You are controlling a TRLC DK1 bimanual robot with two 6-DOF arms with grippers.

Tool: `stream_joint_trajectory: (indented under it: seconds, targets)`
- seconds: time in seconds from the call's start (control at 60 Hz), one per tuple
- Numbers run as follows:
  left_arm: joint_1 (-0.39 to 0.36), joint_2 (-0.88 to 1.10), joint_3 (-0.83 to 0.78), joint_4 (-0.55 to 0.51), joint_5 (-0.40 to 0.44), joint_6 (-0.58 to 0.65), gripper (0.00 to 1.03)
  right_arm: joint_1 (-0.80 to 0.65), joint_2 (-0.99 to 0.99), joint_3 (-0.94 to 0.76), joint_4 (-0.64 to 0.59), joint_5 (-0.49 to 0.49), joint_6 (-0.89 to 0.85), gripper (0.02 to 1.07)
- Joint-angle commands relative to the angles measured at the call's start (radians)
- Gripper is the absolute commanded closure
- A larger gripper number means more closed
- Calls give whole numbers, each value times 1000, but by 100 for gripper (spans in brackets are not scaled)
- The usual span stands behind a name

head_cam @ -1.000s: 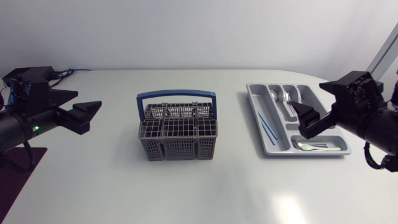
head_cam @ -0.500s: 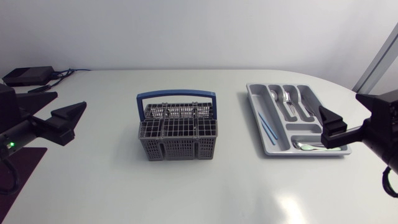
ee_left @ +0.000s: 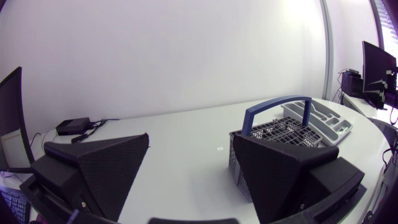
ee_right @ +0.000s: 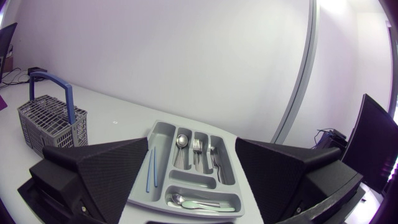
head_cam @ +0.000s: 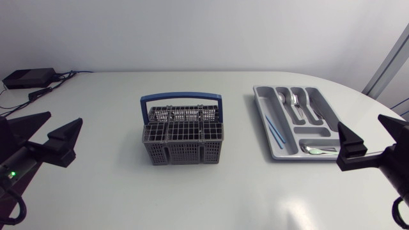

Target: Unload the cutlery basket into the drawer organizer.

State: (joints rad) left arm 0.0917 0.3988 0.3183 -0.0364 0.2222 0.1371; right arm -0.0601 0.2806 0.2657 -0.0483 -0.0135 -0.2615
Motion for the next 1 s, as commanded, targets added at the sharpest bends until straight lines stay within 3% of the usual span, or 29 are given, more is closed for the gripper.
stream_joint_trajectory:
  seconds: [0.0,0.7,0.983]
  targets:
    - [-13,-45,-49,15,-21,-38,3,9,-31,-46,6,8,56,6]
    - [-91,-396,-316,36,-220,-136,3,60,-278,-264,48,13,260,6]
    - [-92,-399,-318,36,-222,-137,3,60,-281,-266,48,14,262,6]
